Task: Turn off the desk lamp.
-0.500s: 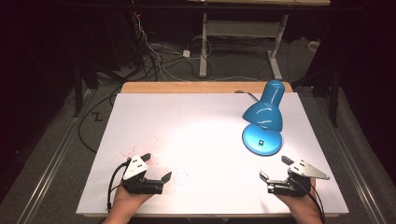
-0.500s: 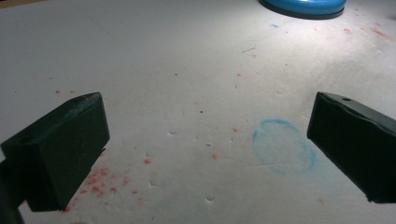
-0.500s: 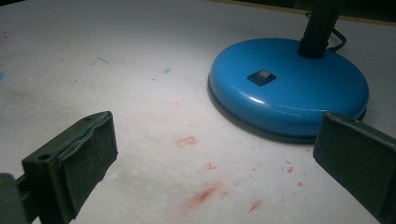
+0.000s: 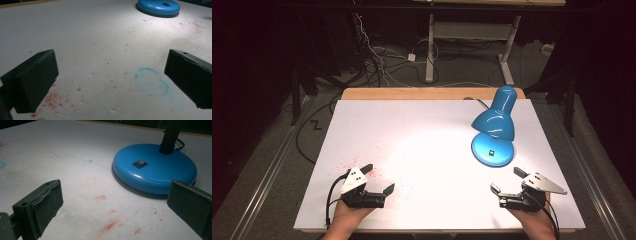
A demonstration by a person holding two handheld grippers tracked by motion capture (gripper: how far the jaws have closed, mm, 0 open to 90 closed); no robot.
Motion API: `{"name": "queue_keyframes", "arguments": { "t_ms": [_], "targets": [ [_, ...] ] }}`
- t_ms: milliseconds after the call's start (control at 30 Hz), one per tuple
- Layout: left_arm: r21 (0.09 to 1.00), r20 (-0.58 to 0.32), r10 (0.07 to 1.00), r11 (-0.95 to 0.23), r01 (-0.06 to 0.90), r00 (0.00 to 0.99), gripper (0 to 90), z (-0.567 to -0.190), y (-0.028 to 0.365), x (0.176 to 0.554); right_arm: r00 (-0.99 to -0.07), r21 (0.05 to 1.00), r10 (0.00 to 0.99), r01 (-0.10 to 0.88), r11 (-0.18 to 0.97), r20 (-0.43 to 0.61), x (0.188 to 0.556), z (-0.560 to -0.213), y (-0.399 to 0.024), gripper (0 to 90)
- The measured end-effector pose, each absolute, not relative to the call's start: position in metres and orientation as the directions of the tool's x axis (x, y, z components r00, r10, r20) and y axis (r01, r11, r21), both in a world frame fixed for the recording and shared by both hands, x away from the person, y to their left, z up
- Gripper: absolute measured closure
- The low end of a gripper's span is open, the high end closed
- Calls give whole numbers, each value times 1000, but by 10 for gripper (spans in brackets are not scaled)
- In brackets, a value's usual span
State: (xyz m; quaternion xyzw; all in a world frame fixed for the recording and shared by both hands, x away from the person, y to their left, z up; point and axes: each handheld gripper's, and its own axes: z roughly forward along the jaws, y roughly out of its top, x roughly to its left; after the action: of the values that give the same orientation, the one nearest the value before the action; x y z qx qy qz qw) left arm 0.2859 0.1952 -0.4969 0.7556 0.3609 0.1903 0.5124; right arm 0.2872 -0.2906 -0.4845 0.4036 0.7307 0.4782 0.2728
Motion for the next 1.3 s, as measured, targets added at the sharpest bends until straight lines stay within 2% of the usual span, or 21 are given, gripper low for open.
{"name": "queue_keyframes", "arguments": {
  "t_ms": [367,633,1100,1300],
  "targets": [
    [913,-84,728,-218,346,681,0,-497,196,286,-527,916,850,334,222,-14,288,-485,-290,42],
    [912,-78,732,-222,344,677,0,-497,195,286,-533,918,846,320,235,-31,286,-485,-289,99],
    [911,-81,730,-222,347,679,0,-497,195,286,-540,913,841,329,243,-29,288,-485,-289,219],
    [911,-80,730,-223,348,679,0,-497,195,286,-545,905,838,347,248,-20,289,-485,-287,315]
  ]
}}
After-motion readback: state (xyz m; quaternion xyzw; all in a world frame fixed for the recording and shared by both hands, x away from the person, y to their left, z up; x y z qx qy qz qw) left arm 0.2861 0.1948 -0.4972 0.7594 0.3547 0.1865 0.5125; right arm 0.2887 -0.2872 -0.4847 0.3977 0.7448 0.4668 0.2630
